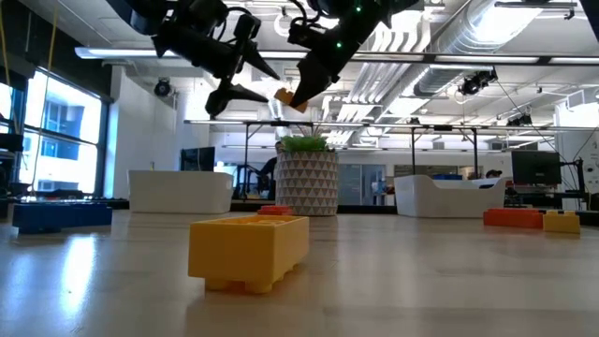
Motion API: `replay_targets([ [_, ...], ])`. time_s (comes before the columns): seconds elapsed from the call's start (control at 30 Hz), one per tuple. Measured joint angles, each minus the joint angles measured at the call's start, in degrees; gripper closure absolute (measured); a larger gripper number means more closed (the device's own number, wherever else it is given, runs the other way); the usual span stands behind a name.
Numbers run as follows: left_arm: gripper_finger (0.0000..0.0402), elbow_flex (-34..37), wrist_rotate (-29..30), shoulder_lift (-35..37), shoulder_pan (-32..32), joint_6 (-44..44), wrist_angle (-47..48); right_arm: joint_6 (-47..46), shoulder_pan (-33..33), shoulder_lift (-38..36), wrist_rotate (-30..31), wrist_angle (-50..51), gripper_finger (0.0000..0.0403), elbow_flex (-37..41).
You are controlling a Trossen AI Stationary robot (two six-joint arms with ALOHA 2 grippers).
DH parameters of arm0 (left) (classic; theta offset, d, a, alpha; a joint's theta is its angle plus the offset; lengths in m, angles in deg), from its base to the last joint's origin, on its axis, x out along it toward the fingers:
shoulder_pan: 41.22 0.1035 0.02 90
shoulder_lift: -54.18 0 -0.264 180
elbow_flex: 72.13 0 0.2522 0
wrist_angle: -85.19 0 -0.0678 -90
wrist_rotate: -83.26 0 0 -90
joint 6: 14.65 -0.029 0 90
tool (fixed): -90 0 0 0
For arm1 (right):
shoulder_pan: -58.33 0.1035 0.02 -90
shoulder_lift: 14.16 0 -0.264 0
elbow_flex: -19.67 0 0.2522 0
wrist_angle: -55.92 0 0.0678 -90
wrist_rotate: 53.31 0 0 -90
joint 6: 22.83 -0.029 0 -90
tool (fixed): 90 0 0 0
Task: Sort & place blocks by color
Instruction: Put the yellow game piece into the left white bin
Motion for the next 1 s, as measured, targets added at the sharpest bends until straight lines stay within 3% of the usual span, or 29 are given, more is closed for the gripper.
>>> replay_targets([
  [0.17, 0.0190, 0.0, 0.1, -1.8, 0.0, 1.0, -4.2, 0.0, 0.3, 0.0, -2.8, -3.6, 0.0295, 0.0],
  [0.6, 0.0200, 0.0, 0.5, -4.9, 0.0, 2.9, -8.6, 0.1, 0.1, 0.1, -2.4, -5.0, 0.0295, 0.0],
  [1.0, 0.0331, 0.0, 0.1, -4.9, -0.2, 0.1, -9.7, -0.9, 0.1, 0.1, -2.5, -5.0, 0.0293, 0.0],
])
